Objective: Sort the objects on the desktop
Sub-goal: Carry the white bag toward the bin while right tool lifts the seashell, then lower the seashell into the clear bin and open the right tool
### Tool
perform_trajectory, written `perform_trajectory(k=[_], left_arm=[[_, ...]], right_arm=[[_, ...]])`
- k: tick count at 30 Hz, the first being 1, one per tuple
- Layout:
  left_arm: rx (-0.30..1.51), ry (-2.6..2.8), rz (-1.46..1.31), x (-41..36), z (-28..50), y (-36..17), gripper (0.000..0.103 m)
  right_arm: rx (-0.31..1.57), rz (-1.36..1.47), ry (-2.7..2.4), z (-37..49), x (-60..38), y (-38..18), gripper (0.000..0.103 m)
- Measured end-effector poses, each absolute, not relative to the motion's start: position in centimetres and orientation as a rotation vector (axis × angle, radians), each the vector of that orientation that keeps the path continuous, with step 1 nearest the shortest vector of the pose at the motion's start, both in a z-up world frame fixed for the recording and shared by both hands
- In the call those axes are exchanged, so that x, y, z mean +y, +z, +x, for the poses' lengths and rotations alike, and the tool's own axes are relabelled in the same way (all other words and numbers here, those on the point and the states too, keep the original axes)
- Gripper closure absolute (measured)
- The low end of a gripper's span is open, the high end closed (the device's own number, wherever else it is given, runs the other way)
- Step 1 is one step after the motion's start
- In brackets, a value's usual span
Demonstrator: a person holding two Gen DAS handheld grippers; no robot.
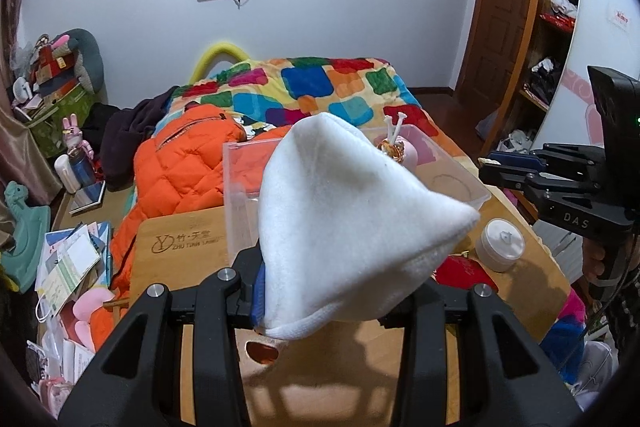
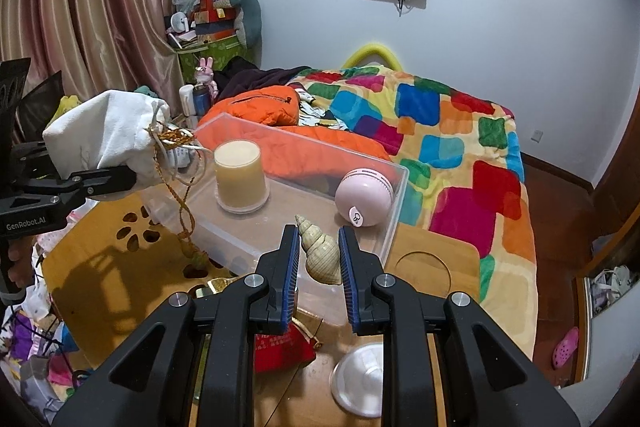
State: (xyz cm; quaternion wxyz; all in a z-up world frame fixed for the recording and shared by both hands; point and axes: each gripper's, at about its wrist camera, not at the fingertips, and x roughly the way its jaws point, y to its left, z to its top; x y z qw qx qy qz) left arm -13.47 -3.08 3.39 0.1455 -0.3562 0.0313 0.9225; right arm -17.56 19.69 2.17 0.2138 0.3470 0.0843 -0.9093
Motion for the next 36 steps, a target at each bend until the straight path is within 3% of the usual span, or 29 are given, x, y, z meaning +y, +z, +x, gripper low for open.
perform_trajectory(k=[36], left_arm=[[0.218, 2.520, -1.122, -0.6, -18.6, 0.5, 0.062]], right_arm=[[0.247, 1.130, -2.430, -24.0, 18.0, -2.4, 0.085]])
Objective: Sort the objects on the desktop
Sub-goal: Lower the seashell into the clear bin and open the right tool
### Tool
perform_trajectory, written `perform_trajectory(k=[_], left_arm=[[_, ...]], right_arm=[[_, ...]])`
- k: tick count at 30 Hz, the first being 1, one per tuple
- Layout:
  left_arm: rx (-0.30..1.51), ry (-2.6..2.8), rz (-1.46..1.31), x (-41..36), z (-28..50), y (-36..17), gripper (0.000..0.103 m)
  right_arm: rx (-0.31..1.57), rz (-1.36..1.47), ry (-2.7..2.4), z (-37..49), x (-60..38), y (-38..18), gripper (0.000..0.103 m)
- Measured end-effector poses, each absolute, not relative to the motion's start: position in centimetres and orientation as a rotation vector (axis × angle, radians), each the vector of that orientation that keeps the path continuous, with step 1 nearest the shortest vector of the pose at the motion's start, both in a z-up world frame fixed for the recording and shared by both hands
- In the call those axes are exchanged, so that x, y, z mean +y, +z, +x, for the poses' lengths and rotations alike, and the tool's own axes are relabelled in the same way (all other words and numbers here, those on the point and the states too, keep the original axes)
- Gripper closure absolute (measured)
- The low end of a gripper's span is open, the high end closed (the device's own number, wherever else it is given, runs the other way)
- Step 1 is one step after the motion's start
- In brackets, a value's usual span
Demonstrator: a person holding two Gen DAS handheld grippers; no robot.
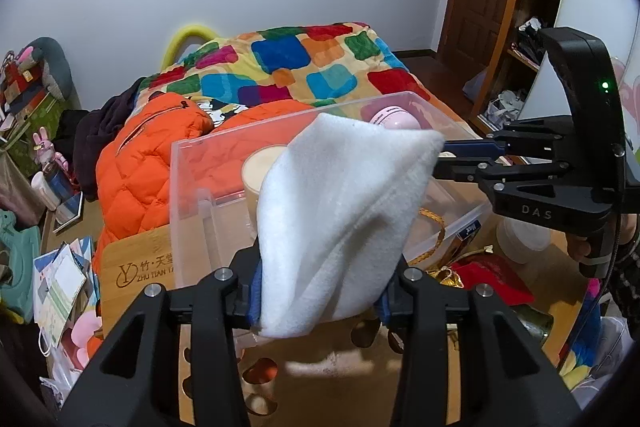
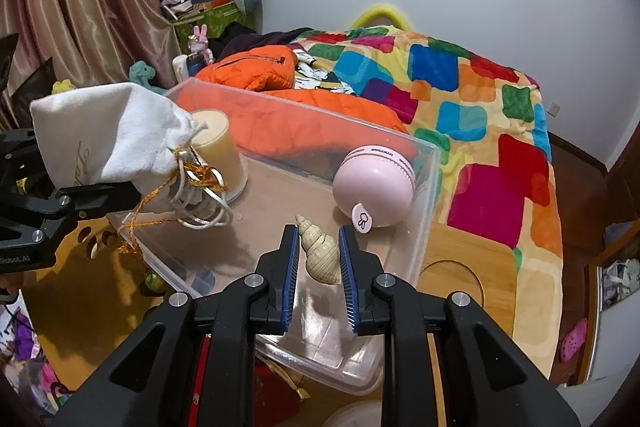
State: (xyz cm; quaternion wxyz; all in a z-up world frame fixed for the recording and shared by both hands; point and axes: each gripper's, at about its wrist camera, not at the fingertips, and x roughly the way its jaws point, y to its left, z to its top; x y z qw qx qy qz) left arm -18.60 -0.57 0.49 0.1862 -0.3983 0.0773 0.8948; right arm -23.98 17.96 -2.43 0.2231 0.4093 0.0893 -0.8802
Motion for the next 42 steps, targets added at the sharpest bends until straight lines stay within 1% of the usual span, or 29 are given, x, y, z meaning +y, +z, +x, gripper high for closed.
perform_trajectory(k=[17, 20, 22, 27, 33, 36, 39, 41, 42], left_arm=[[0.225, 2.496, -1.147, -0.1, -19.6, -0.2, 0.057], [0.212, 2.494, -1.155, -0.3, -19.8, -0.3, 0.053], [0.199, 2.497, -1.163, -0.6, -19.9, -0.4, 0.047], [0.178, 2.506, -1.178, -1.0, -20.1, -0.5, 0.040], [0.194, 2.514, -1.181, -1.1, -19.8, -0.3, 0.038], [0.206, 2.519, -1.177, -1.1, -19.5, 0.0, 0.035], [0.212, 2.524, -1.171, -1.2, -19.2, 0.3, 0.034], [0.208, 2.530, -1.168, -1.3, -18.9, 0.6, 0.033], [0.203, 2.533, -1.164, -1.4, -18.9, 0.8, 0.032]], right_arm=[[0.304, 1.179, -2.376, -24.8, 16.4, -3.0, 0.085], [0.283, 1.193, -2.362, -25.0, 16.6, -3.2, 0.085], [0.275, 1.195, -2.360, -24.9, 16.6, -3.2, 0.085], [0.270, 1.203, -2.357, -24.8, 16.7, -3.3, 0.085], [0.272, 1.209, -2.364, -24.7, 16.7, -3.1, 0.085], [0.272, 1.209, -2.367, -24.5, 16.8, -2.9, 0.084], [0.272, 1.200, -2.372, -24.2, 17.0, -2.5, 0.079], [0.275, 1.191, -2.377, -23.9, 17.0, -2.3, 0.072], [0.280, 1.185, -2.378, -23.7, 17.0, -2.1, 0.071]])
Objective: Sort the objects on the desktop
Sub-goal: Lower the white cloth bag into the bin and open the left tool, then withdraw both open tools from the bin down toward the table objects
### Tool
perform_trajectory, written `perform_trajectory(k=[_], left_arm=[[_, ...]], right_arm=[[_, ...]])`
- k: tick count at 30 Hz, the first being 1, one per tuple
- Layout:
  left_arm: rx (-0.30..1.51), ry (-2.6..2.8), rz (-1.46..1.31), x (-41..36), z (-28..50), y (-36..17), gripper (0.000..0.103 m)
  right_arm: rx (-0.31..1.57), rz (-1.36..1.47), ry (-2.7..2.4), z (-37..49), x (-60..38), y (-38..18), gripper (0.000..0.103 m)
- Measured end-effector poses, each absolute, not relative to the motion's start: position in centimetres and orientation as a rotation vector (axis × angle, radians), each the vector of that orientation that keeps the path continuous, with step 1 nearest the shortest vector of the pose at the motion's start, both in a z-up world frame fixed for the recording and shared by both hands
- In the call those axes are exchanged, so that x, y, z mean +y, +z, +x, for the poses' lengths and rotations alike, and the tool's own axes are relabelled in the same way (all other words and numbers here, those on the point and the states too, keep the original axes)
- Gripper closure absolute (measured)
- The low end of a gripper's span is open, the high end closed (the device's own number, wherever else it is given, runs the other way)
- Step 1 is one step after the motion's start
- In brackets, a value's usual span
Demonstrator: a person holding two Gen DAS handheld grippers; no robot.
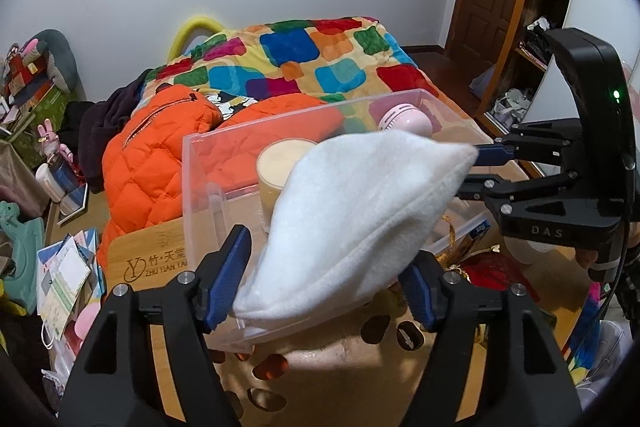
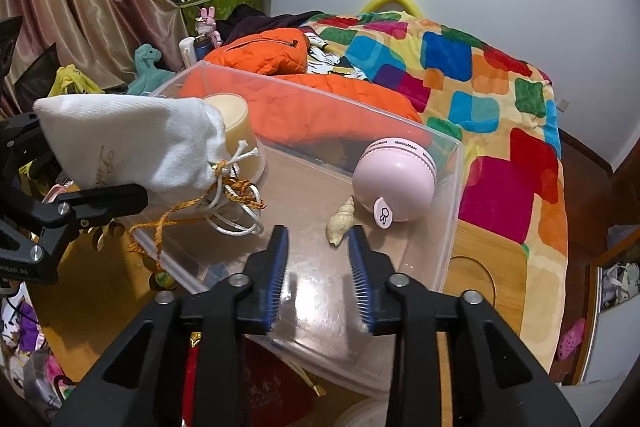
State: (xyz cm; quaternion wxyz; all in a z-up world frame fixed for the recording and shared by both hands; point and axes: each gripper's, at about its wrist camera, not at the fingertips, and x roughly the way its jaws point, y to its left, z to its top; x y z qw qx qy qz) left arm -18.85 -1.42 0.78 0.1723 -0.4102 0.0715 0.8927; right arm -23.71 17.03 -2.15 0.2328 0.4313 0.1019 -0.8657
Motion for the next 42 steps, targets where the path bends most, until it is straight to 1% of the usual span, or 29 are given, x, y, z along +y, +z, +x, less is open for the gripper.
perform_trajectory(k=[2, 6, 10, 14, 17, 20, 22, 25, 28, 30, 42], left_arm=[[0.200, 2.543, -1.152, -1.6, -18.7, 1.2, 0.030], [0.206, 2.555, -1.139, -1.8, -18.3, 1.9, 0.030], [0.225, 2.570, -1.136, -1.9, -17.9, 2.2, 0.026], [0.240, 2.584, -1.130, -1.9, -17.2, 2.5, 0.025], [0.234, 2.587, -1.126, -2.0, -16.9, 2.7, 0.021], [0.242, 2.604, -1.108, -2.1, -16.4, 3.0, 0.020], [0.241, 2.617, -1.097, -2.2, -16.1, 3.3, 0.015], [0.235, 2.630, -1.087, -2.3, -15.7, 3.6, 0.014], [0.240, 2.635, -1.087, -2.3, -15.4, 3.7, 0.014], [0.244, 2.637, -1.086, -2.3, -15.0, 3.7, 0.014], [0.240, 2.634, -1.094, -2.1, -13.3, 3.2, 0.014]], right_arm=[[0.290, 1.177, -2.379, -23.3, 17.0, -2.0, 0.068], [0.303, 1.165, -2.386, -22.6, 16.8, -1.6, 0.067], [0.298, 1.159, -2.397, -22.1, 17.0, -1.3, 0.066], [0.307, 1.147, -2.412, -21.4, 17.3, -0.8, 0.065], [0.304, 1.136, -2.429, -20.9, 17.6, -0.5, 0.059], [0.296, 1.122, -2.438, -20.3, 17.8, -0.1, 0.057], [0.299, 1.116, -2.447, -19.9, 18.0, 0.1, 0.056], [0.292, 1.106, -2.454, -19.4, 18.2, 0.4, 0.054], [0.283, 1.090, -2.468, -18.8, 18.4, 0.8, 0.046], [0.287, 1.080, -2.476, -18.4, 18.5, 1.0, 0.045], [0.300, 1.046, -2.515, -15.5, 19.9, 1.5, 0.042]])
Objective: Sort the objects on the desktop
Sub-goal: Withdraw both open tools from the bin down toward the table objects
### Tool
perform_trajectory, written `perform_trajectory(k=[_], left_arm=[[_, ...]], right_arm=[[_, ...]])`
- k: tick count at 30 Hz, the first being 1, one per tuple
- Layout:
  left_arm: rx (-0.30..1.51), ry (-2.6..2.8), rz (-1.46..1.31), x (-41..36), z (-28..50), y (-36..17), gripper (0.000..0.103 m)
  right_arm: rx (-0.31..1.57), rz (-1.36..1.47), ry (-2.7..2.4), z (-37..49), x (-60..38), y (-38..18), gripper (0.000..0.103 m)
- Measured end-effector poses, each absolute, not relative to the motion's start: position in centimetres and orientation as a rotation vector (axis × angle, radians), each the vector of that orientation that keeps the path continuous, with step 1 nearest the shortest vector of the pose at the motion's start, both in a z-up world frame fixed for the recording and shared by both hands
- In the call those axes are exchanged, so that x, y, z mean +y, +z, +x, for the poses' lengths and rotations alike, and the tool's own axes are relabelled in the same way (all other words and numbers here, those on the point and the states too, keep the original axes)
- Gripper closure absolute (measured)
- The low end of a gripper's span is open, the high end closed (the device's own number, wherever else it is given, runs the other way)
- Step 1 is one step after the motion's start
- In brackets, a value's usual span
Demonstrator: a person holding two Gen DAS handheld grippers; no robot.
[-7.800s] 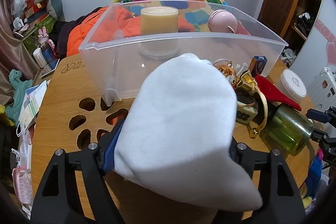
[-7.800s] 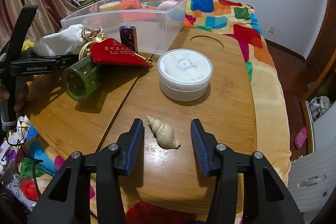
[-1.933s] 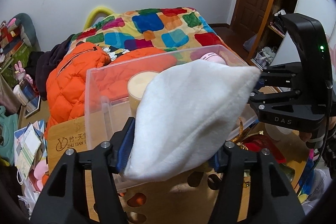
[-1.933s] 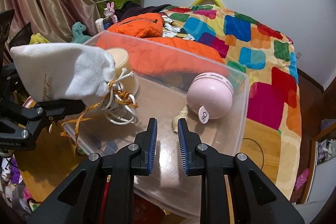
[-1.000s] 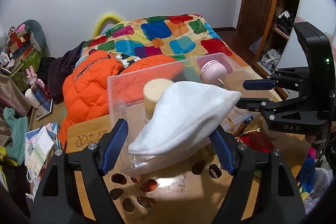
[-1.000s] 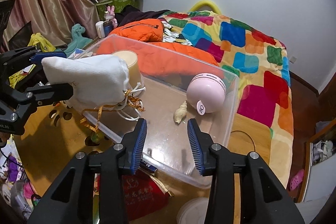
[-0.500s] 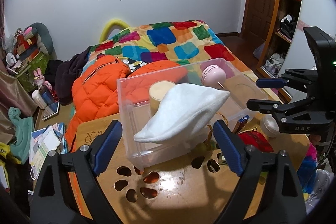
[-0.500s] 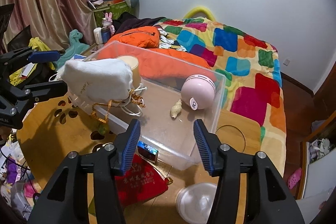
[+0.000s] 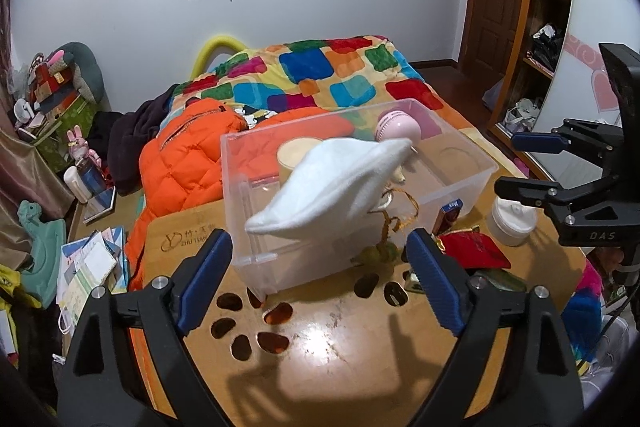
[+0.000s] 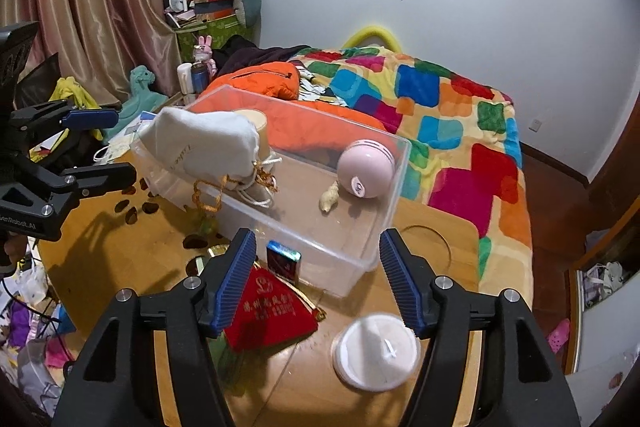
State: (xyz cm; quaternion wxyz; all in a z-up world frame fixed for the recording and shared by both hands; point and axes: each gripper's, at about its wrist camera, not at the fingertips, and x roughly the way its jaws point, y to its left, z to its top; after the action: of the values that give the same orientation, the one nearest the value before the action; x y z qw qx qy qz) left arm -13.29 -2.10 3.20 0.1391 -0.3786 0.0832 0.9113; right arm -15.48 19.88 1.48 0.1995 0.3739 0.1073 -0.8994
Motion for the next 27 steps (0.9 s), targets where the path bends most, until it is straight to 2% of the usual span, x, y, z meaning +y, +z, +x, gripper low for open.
perform_trajectory(k=[6, 10, 27], left_arm=[[0.229, 2.624, -1.114, -1.7, -12.3, 2.4, 0.014], [0.215, 2.615, -1.135, -1.3, -11.8, 1.5, 0.014], [0.064, 2.604, -1.302, 0.6, -13.7, -4.0, 0.014]], right_arm=[[0.295, 1.061, -2.532, -14.4, 21.1, 0.8, 0.042], [0.278, 1.068, -2.546, -13.8, 22.2, 0.0, 0.030], [0.252, 1.192, -2.526, -13.3, 25.3, -4.4, 0.030]])
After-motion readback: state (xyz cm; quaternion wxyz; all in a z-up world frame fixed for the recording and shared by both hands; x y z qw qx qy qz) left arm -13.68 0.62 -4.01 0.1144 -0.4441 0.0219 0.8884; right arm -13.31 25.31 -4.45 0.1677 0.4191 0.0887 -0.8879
